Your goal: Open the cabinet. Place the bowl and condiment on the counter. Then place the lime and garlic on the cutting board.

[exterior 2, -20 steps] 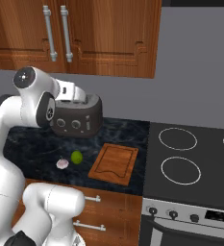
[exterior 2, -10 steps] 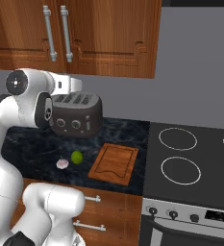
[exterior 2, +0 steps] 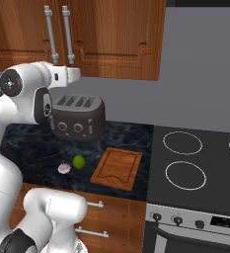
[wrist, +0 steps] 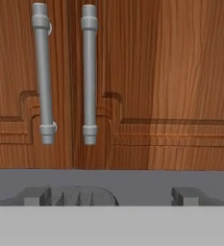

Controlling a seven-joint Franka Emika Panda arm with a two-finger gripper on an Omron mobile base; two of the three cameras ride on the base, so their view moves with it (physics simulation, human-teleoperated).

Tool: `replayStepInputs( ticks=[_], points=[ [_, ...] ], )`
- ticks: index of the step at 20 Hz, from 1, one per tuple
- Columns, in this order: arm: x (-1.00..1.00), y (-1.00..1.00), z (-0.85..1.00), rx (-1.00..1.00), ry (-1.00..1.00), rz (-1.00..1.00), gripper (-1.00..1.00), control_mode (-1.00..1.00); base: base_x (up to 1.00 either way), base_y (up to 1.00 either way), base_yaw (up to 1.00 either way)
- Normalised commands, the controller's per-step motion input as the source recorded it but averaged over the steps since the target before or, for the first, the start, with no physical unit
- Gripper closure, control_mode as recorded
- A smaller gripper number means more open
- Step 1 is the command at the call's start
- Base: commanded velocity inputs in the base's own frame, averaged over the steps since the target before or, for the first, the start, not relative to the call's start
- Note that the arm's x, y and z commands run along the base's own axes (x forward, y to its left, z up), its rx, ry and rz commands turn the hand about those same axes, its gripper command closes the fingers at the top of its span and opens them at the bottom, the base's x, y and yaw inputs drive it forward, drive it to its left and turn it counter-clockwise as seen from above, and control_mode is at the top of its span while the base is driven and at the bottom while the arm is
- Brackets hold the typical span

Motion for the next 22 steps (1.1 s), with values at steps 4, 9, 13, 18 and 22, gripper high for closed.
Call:
replayStepInputs(
  ticks=[4,9,13,18,22],
  points=[
    [0.10,0.00,0.40,0.03,-0.11,0.00,-1.00,-1.00,0.00,0.00,0.00],
    [0.26,0.02,0.11,0.06,-0.02,0.00,-1.00,-1.00,0.00,0.00,0.00],
    [0.22,0.28,0.00,0.00,-0.01,0.00,-1.00,-1.00,0.00,0.00,0.00],
    [0.08,0.17,0.00,0.00,-0.04,0.00,-1.00,-1.00,0.00,0.00,0.00],
    [0.03,0.01,0.00,0.00,-0.01,0.00,-1.00,-1.00,0.00,0.00,0.00]
  ],
)
